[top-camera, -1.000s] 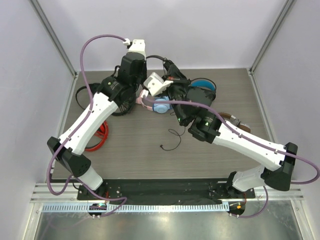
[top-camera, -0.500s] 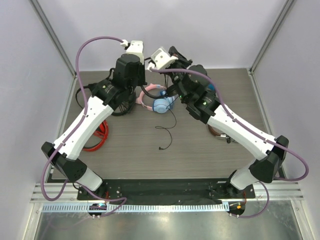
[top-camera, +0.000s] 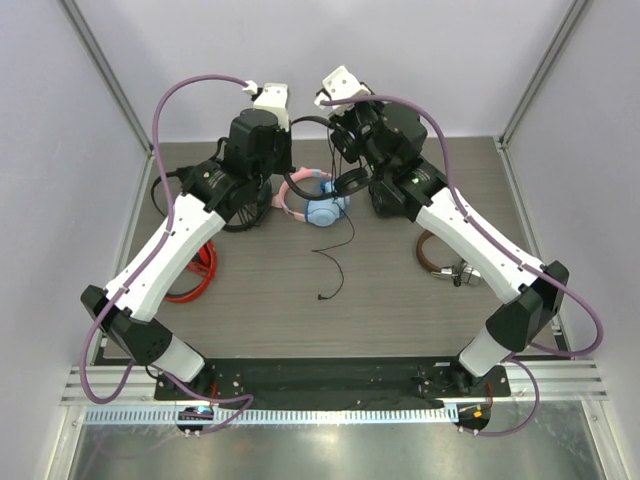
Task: Wrap the headphones
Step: Wrap the headphone cable with the right arm
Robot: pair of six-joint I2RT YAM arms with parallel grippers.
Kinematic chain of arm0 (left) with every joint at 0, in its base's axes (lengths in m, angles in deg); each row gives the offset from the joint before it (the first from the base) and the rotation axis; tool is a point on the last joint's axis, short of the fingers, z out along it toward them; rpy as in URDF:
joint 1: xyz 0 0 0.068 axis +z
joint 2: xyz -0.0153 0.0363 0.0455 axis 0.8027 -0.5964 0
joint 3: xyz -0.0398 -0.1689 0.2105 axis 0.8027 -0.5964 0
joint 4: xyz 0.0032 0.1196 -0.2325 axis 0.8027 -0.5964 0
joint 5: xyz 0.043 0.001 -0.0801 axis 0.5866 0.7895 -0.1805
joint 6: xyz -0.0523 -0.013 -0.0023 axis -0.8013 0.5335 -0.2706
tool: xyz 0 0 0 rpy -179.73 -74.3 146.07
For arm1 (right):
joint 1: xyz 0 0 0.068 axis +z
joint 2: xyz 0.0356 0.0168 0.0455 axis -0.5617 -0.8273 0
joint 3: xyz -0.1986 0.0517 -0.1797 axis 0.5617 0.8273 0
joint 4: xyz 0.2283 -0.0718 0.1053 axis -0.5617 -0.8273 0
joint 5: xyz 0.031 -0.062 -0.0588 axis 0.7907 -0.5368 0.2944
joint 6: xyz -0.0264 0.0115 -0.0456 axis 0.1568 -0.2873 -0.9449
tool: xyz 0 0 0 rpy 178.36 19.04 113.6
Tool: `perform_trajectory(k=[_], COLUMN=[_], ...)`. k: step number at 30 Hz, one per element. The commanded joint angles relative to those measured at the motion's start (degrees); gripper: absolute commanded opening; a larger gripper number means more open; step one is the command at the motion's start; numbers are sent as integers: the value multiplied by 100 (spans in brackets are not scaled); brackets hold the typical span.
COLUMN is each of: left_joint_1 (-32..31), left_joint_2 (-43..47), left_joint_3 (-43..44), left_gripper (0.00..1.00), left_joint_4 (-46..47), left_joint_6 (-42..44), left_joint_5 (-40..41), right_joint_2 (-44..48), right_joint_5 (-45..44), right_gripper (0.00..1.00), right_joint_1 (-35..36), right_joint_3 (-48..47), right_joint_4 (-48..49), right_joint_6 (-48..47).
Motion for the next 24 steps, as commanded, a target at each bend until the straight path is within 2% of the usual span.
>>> perform_trajectory(k=[1,12,24], left_joint_1=[26,-36,-36], left_joint_2=[282,264,282], left_joint_3=[42,165,499], left_gripper=[0,0,0], left_joint_4=[286,224,198], left_joint_6=[-18,35,17], left_joint_5=[-272,-509,-615], right_joint_2=[-73,-434,-285], right_joint_5=[290,1037,1722], right_gripper=[6,9,9], right_joint_1=[-145,-672,-883], right_joint_3=[-349,-701,274], right_joint_4=[56,-278,266], right_joint_6=[413,1485,2557])
